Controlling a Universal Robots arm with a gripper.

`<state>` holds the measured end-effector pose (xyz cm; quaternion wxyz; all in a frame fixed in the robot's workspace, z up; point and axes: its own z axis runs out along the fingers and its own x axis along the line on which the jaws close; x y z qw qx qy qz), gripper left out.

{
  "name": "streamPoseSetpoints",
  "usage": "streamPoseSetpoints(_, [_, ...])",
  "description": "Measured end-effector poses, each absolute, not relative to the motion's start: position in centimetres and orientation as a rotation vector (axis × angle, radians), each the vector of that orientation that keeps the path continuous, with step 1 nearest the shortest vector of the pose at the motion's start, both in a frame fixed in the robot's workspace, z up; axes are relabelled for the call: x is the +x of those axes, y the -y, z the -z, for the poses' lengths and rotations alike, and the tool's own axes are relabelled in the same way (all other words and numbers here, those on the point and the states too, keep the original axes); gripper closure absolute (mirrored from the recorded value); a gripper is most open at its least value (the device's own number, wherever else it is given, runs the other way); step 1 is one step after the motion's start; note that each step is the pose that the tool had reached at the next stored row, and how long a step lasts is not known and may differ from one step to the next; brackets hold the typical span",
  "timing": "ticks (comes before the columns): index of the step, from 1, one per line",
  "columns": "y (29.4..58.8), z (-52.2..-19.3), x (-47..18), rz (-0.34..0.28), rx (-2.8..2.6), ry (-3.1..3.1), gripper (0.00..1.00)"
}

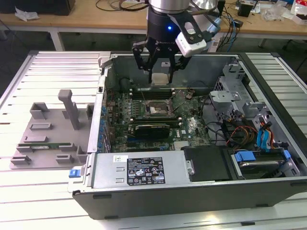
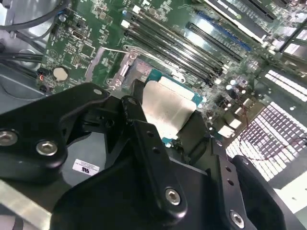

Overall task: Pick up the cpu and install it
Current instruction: 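Pick up the cpu and move it towards the insertion slot, then place the cpu into insertion slot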

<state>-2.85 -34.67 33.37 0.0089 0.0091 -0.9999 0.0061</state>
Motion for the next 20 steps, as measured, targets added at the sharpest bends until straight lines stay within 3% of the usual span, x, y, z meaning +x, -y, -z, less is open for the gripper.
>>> streamPoseSetpoints(20, [34.34,-32.28,-1.91,-0.018,-0.062,3.121,0.45])
